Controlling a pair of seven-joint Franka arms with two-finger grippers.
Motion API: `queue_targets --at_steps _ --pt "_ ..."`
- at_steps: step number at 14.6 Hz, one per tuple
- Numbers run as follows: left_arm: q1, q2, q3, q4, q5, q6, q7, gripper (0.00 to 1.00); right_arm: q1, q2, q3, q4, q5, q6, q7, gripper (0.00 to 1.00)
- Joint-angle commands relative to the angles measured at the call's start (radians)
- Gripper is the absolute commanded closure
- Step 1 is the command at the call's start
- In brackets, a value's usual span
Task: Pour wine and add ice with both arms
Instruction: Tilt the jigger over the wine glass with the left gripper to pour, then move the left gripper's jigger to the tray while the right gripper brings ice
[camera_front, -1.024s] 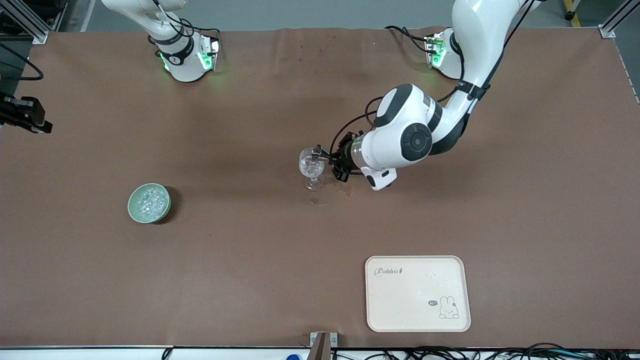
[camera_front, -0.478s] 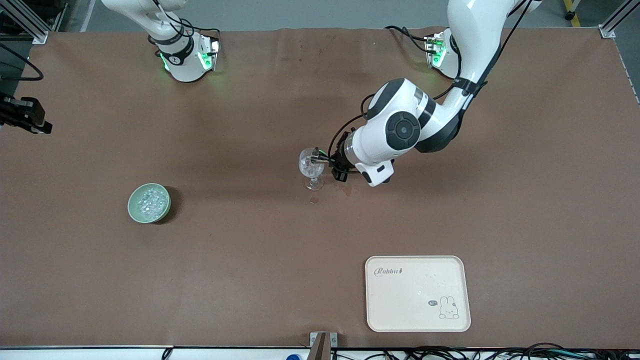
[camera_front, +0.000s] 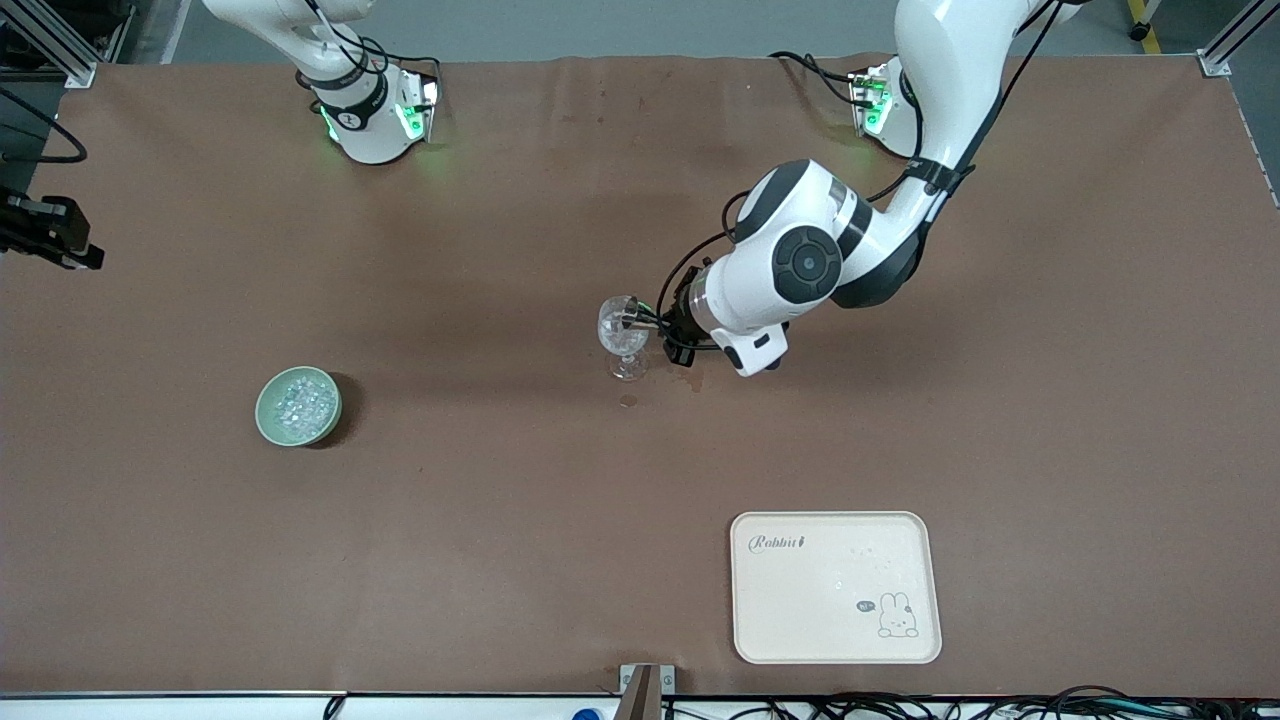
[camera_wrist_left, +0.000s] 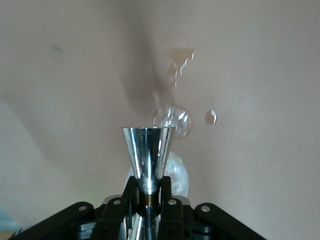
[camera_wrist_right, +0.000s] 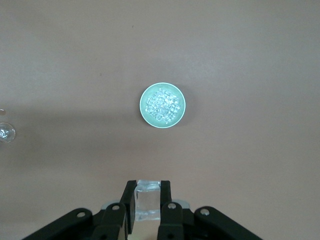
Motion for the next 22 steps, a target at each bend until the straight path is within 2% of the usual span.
queue_targets --at_steps 1,2,5,9,14,18,19,22 --pt "0.039 0.002 -0.003 0.02 -0.172 -0.003 0.11 1.0 0.009 -0.007 -0.003 -0.01 0.001 0.009 0.001 0.96" --pt "0.048 0.002 -0.003 0.02 -0.238 -0.005 0.141 1.0 0.009 -0.007 -0.003 -0.01 0.001 0.009 0.001 0.96" --pt "0.117 0.005 -0.003 0.021 -0.32 -0.005 0.181 1.0 0.009 -0.007 -0.003 -0.01 0.001 0.009 0.003 0.96" --pt "0.241 0.066 -0.003 0.118 -0.481 -0.005 0.269 0.99 0.015 -0.007 -0.003 -0.01 0.001 0.017 0.004 0.96" --pt "0.378 0.204 -0.003 0.253 -0.635 -0.005 0.348 0.99 0.044 -0.005 -0.003 -0.01 0.001 0.023 0.015 0.95" --pt "0.502 0.305 -0.002 0.28 -0.896 -0.005 0.524 0.99 0.2 0.024 -0.003 -0.009 0.0 0.098 0.219 0.96" --pt "0.516 0.311 0.003 0.28 -0.934 -0.005 0.56 0.99 0.245 0.033 -0.003 -0.009 0.0 0.113 0.259 0.96" --pt "0.542 0.359 0.006 0.311 -0.937 -0.005 0.588 0.99 0.392 0.083 -0.001 -0.009 0.001 0.144 0.424 0.98"
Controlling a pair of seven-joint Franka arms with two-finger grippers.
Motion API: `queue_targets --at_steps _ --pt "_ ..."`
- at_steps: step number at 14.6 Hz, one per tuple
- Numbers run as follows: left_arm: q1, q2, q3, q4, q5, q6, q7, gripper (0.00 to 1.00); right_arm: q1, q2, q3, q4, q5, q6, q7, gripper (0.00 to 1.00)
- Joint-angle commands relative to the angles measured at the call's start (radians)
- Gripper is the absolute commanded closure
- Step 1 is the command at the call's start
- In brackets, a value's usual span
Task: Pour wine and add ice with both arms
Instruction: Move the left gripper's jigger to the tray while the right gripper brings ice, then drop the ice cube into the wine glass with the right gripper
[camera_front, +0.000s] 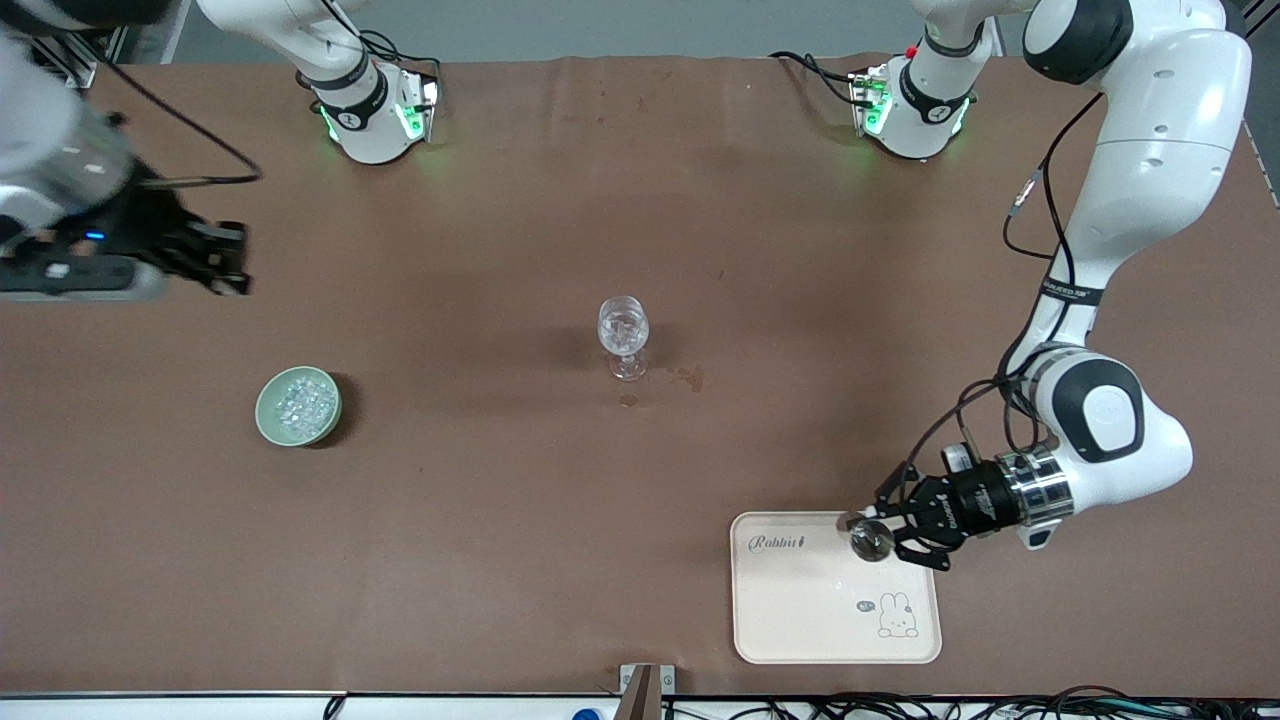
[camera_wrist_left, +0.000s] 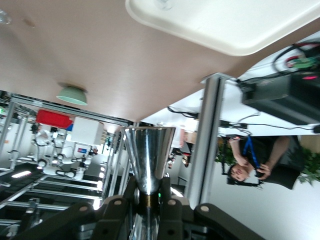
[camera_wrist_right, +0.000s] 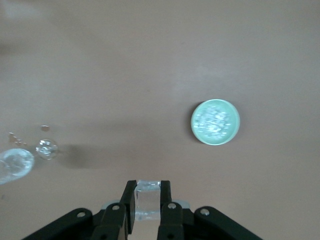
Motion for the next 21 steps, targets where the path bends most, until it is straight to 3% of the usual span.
queue_targets --at_steps 1,5,8,12,21 --pt "0.011 0.052 -0.001 0.058 -0.027 -0.004 0.054 0.99 0.137 0.049 -0.01 -0.005 -0.001 0.03 0.164 0.99" --pt "0.034 0.161 -0.001 0.112 -0.057 -0.004 0.2 0.99 0.359 0.163 -0.009 -0.003 -0.001 0.169 0.428 1.0" --pt "0.037 0.202 -0.001 0.118 -0.099 -0.003 0.29 0.99 0.461 0.245 -0.009 -0.003 -0.001 0.264 0.545 1.0" --pt "0.032 0.282 -0.001 0.149 -0.145 -0.001 0.436 0.98 0.504 0.325 -0.009 -0.005 -0.001 0.324 0.556 1.0" --pt "0.035 0.348 -0.001 0.165 -0.163 0.004 0.451 0.96 0.53 0.404 -0.009 -0.006 -0.001 0.381 0.556 0.98"
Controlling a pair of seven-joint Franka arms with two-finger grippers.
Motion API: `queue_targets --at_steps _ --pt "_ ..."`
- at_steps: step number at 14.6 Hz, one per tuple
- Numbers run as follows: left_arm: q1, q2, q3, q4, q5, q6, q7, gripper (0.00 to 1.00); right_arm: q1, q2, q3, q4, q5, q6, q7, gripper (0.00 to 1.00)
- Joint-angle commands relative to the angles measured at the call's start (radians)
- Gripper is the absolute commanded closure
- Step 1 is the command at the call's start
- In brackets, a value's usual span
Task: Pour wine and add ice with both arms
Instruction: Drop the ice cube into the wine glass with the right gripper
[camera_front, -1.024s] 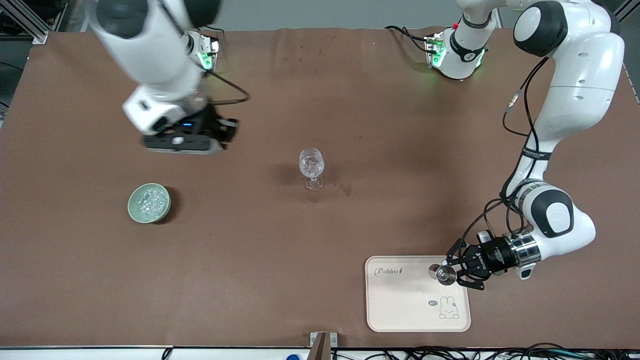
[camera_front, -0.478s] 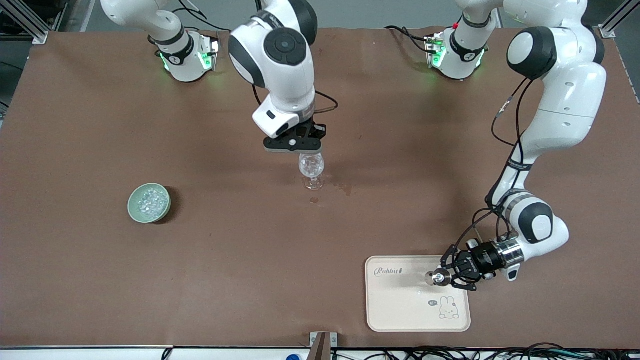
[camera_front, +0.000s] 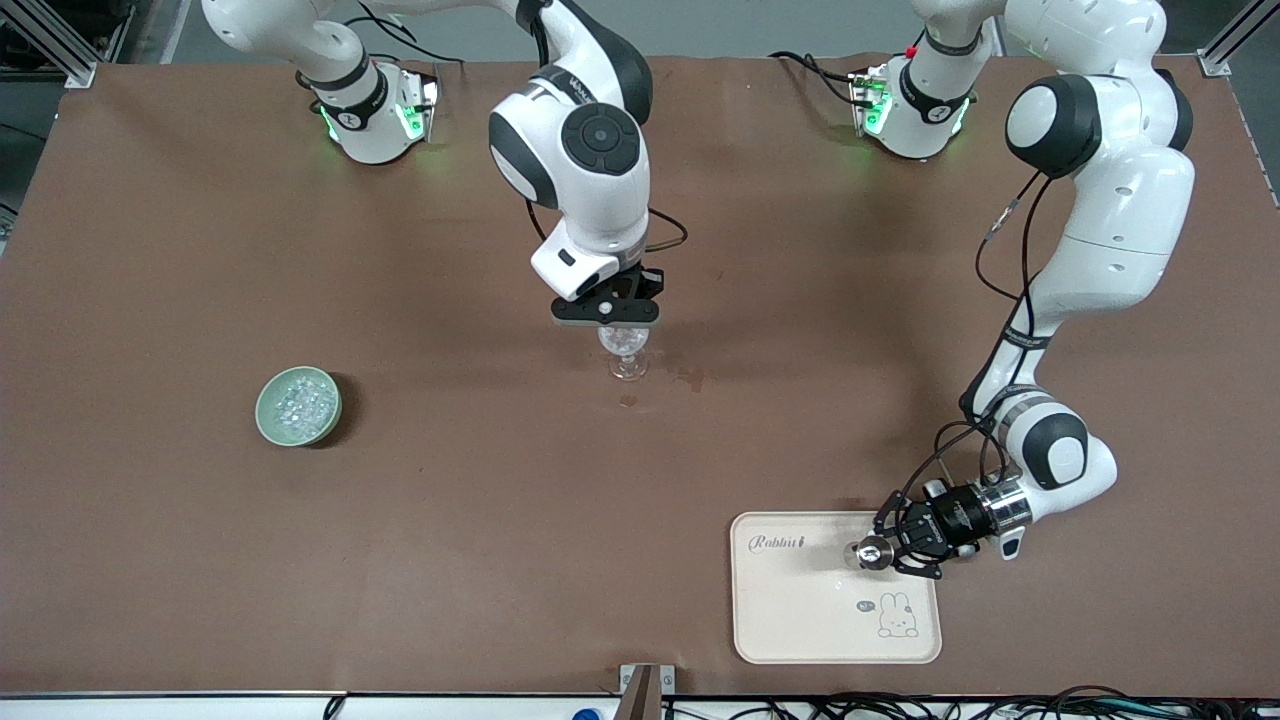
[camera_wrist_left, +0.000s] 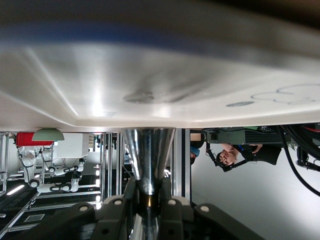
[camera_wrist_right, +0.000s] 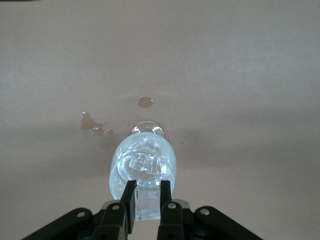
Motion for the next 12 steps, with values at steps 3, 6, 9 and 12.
queue_targets --at_steps 3,6,9,12 --pt "-0.012 0.039 -0.003 0.037 -0.062 0.002 0.047 0.96 0.011 0.019 -0.011 0.004 -0.001 0.029 0.008 0.84" --pt "-0.012 0.041 -0.001 0.035 -0.062 0.002 0.048 0.95 0.023 0.025 -0.011 0.004 -0.001 0.032 0.008 0.59" --pt "-0.01 0.042 0.002 0.035 -0.062 0.002 0.048 0.88 0.02 0.024 -0.012 0.005 -0.001 0.029 0.008 0.46" --pt "-0.01 0.042 0.006 0.034 -0.06 0.002 0.048 0.87 0.003 0.007 -0.018 0.005 -0.004 0.017 0.005 0.39"
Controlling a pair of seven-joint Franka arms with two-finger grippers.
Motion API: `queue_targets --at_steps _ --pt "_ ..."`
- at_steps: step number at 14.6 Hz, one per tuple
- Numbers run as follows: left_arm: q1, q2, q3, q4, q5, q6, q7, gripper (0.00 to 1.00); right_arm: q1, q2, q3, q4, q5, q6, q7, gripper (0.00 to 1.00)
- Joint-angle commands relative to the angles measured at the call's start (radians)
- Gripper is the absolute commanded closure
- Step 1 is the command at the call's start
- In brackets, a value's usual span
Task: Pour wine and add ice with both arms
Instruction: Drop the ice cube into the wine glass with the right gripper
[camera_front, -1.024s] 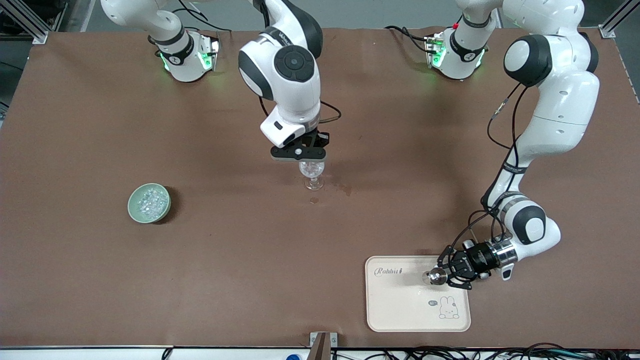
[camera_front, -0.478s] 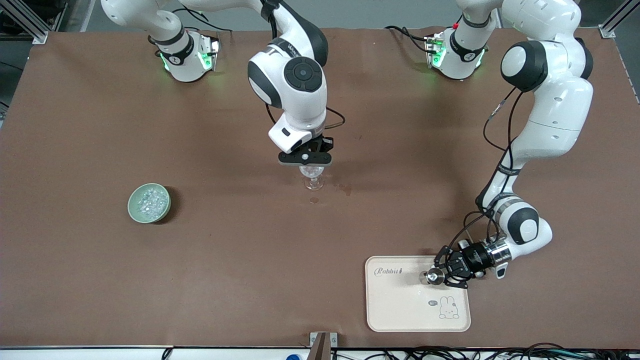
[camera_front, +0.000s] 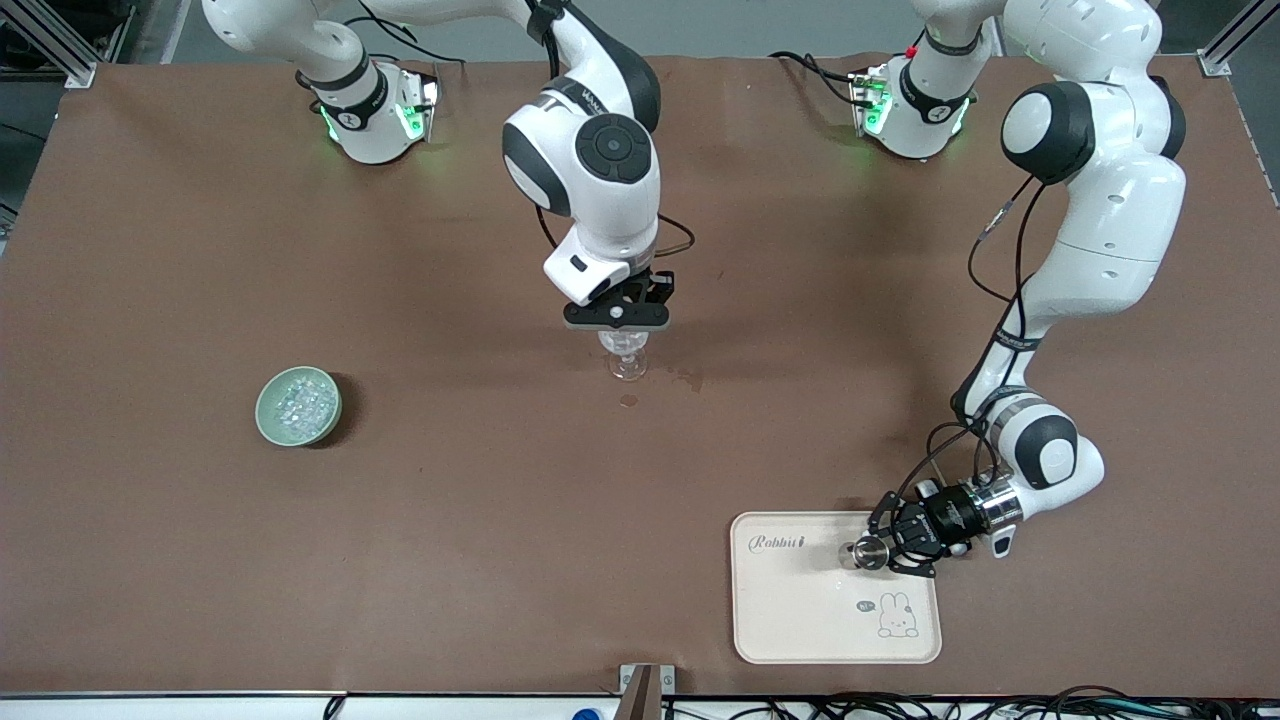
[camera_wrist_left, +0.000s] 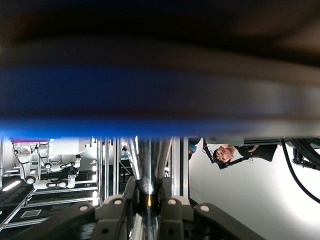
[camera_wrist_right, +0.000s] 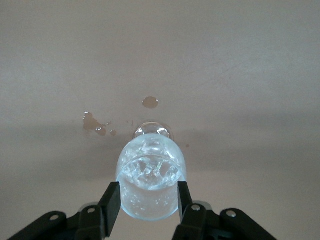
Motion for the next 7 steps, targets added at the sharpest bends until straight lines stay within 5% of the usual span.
queue_targets --at_steps 1,7 --pt "-0.004 0.02 0.011 0.027 -0.026 0.002 0.017 0.87 -0.028 -0.035 -0.012 0.003 -0.007 -0.017 -0.004 0.37" --pt "-0.012 0.016 0.025 0.027 -0.026 0.002 0.039 0.84 -0.214 -0.194 -0.021 -0.051 -0.137 -0.061 -0.013 0.25"
